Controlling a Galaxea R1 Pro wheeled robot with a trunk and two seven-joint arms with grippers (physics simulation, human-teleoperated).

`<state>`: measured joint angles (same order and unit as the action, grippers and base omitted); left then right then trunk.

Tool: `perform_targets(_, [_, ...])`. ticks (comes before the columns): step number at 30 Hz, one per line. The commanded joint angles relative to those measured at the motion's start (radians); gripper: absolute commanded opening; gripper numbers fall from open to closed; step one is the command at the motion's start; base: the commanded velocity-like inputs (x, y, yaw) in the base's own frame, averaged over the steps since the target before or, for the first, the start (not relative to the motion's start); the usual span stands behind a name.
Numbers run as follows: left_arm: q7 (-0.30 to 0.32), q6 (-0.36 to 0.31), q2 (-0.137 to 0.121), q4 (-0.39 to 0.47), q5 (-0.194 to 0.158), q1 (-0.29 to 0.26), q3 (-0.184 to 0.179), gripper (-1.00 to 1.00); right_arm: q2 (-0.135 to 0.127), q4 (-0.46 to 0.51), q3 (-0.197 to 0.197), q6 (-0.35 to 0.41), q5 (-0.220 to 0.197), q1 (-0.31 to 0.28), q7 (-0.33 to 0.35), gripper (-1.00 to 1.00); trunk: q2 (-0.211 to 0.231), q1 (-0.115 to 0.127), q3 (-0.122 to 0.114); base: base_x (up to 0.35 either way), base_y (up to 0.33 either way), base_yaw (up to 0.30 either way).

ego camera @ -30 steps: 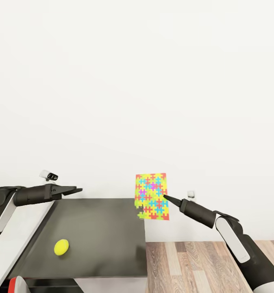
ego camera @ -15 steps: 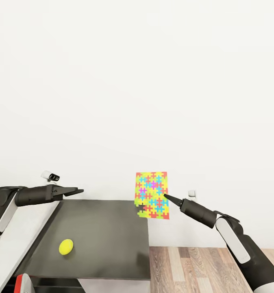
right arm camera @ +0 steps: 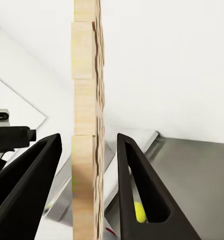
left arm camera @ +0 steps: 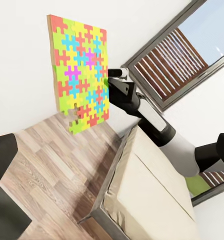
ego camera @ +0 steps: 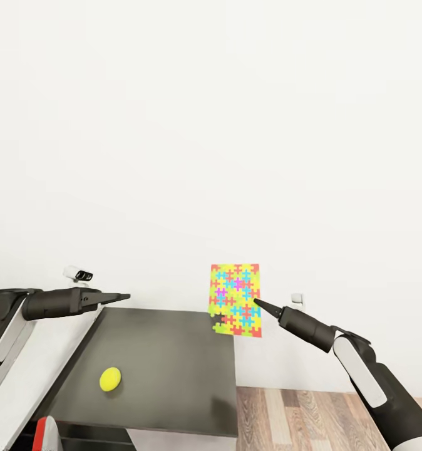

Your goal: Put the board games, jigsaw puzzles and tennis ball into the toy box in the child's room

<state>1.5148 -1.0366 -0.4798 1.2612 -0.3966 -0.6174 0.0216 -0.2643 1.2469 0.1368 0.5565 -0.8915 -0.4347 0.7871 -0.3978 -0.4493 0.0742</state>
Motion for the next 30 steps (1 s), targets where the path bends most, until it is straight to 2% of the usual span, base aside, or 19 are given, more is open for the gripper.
perform_targets(1, [0.003, -0.01, 0.0, 0.0, -0.001, -0.001, 0.0, 1.0, -0.001, 0.0, 0.001, 0.007, -0.009, 0.0, -0.001, -1.0, -0.002, -0.001, 0.001, 0.0, 0.0, 0.104])
perform_targets(8, [0.002, -0.005, 0.0, 0.001, -0.001, 0.001, 0.0, 1.0, -0.004, 0.0, 0.001, 0.005, -0.009, 0.002, 0.001, -1.0, -0.002, -0.001, -0.011, 0.0, -0.043, 0.104])
perform_targets(21, [0.002, -0.004, 0.0, 0.001, 0.001, 0.003, 0.001, 1.0, -0.001, 0.003, 0.002, 0.004, -0.009, 0.004, -0.007, -1.0, -0.002, -0.001, -0.031, 0.0, -0.268, 0.123])
perform_targets(30, [0.002, -0.004, 0.0, 0.001, 0.001, 0.004, 0.002, 1.0, -0.001, 0.003, 0.002, 0.004, -0.01, 0.004, -0.007, -1.0, -0.002, -0.001, -0.034, 0.0, -0.037, 0.048])
